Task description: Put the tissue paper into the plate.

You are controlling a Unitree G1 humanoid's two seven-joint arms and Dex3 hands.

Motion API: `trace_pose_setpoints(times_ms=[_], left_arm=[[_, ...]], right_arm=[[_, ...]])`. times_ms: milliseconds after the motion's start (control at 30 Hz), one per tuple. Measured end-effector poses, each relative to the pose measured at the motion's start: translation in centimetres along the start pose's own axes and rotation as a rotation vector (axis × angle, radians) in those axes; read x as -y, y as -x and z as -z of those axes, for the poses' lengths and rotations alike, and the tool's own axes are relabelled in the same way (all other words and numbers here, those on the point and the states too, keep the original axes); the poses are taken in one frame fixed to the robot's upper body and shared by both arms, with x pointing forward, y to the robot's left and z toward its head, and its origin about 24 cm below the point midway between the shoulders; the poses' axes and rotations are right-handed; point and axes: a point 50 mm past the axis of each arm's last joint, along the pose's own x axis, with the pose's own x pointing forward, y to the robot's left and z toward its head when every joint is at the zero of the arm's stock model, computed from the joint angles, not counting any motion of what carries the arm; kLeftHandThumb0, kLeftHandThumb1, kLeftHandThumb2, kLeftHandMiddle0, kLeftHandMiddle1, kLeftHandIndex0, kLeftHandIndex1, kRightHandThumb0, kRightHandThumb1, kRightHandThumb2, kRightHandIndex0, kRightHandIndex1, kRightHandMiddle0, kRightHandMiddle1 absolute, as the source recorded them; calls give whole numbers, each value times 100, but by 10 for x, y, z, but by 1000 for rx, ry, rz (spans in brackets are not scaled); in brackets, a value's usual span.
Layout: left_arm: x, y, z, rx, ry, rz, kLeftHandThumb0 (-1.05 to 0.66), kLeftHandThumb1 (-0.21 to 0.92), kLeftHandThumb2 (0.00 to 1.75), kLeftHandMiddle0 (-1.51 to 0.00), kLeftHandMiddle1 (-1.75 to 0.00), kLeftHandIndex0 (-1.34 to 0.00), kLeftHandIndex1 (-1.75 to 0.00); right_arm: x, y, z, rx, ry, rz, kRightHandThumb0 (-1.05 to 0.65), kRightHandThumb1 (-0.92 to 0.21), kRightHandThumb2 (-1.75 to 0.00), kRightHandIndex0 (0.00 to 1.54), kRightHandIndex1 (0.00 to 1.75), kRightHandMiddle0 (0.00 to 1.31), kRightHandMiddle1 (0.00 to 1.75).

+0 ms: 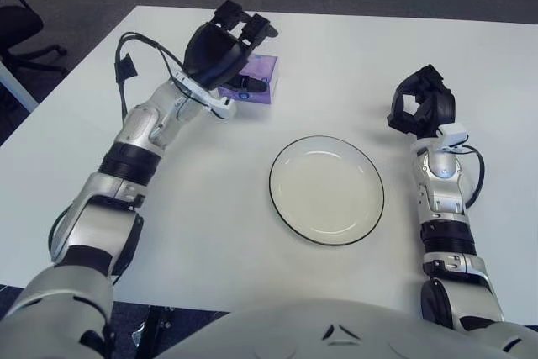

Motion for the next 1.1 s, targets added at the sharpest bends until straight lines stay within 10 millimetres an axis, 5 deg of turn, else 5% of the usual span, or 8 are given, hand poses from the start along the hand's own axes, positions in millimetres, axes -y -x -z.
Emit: trace_pose_setpoints(times_ms=[133, 400, 1100], left_arm=[[7, -4, 3, 5, -4, 57, -105, 92, 57, 0, -4, 0, -35], [21, -5, 5, 43, 32, 194, -105, 92, 60, 0, 0, 0, -11], [48, -5, 15, 28, 162, 489, -105, 92, 48, 0, 0, 0, 0]], right_arm=[[0, 0, 0, 0, 0, 0, -45, -42, -119, 112, 175, 53, 175], [0, 0, 0, -2, 1, -1, -45, -40, -121, 115, 175, 55, 175], [1, 0, 2, -6, 15, 8, -46, -38, -124, 119, 175, 56, 175]])
